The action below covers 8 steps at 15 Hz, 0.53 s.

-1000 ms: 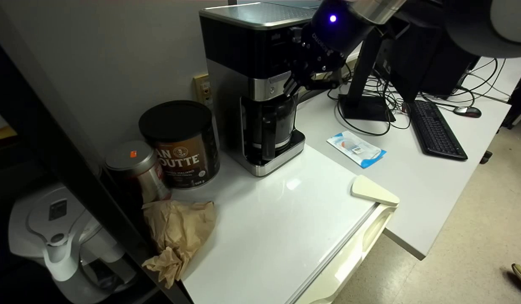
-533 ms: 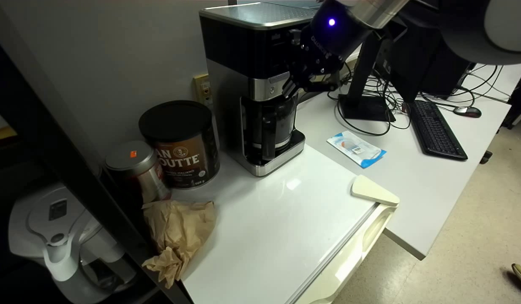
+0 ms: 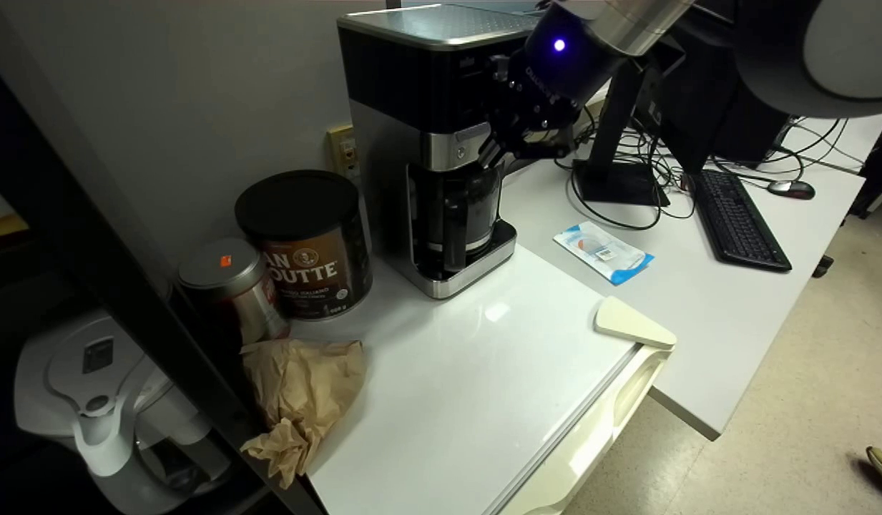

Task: Turn on the coffee maker

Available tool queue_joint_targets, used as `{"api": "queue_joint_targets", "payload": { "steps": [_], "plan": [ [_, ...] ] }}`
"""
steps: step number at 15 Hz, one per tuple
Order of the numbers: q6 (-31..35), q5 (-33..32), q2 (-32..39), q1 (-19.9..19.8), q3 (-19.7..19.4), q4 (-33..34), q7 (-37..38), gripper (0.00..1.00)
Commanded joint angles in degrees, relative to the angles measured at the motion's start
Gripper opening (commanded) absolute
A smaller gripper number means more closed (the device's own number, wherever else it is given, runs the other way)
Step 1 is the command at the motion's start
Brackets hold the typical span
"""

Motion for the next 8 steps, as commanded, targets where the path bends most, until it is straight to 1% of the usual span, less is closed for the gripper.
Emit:
{"api": "queue_joint_targets", "payload": {
  "steps": [1,8],
  "plan": [
    [0.78,-1.08,1.65,0.47,-0.76,2.43,0.71,0.00],
    [0.78,-0.94,3.25,0.67,-0.80,4.85,0.88,0.00]
  ]
}}
